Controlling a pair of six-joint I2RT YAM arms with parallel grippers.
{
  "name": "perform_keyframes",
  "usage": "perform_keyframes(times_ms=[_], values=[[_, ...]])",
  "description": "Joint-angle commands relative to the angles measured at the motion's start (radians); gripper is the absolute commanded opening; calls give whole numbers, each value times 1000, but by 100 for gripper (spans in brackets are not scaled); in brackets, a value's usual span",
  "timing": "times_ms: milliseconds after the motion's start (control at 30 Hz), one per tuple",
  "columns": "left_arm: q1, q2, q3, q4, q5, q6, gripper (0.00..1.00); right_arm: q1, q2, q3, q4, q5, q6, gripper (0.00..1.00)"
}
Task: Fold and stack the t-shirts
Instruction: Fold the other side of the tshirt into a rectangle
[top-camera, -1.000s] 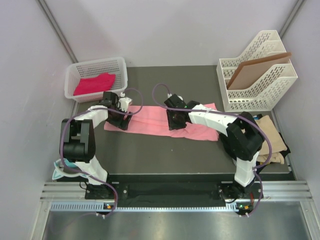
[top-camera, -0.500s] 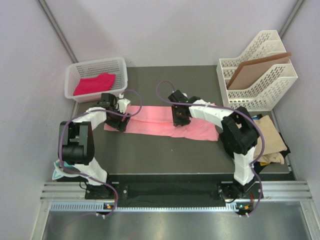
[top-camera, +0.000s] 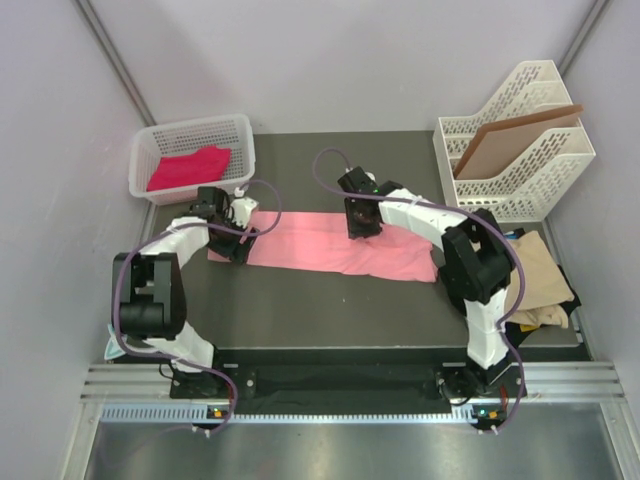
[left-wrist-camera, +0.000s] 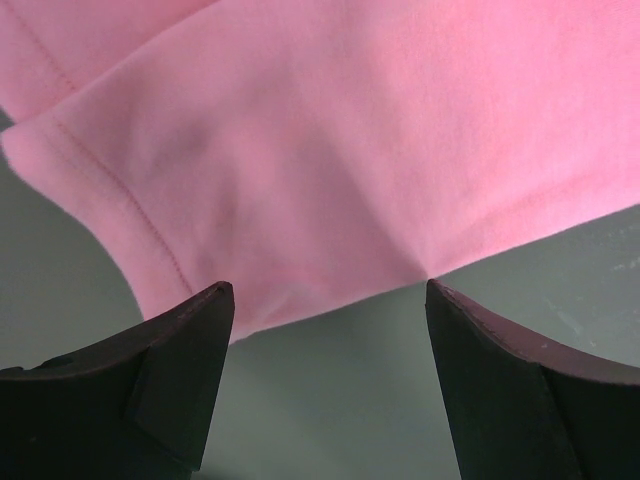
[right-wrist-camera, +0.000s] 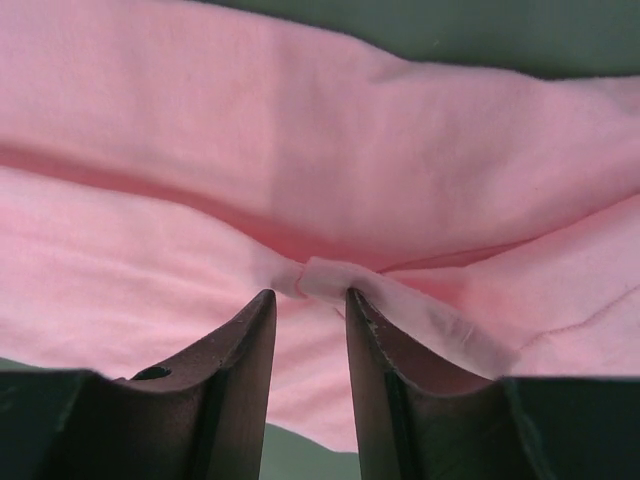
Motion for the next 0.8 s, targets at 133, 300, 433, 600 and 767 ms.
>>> perform_keyframes(times_ms=[133, 300, 433, 600, 767], values=[[12, -101, 16, -41, -5, 20, 83, -37, 112, 185, -37, 65, -75, 33], [45, -107, 0, -50, -11, 26, 82, -85, 184, 324, -79, 80, -118, 33], [46, -125, 8, -61, -16, 37, 82, -105, 163, 414, -135, 114, -136, 36], [45, -94, 98, -104, 62, -6, 83, -134, 42, 266, -102, 128, -133, 42], [25, -7, 181, -95, 96, -58, 83, -175, -42, 109, -37, 91, -124, 39]])
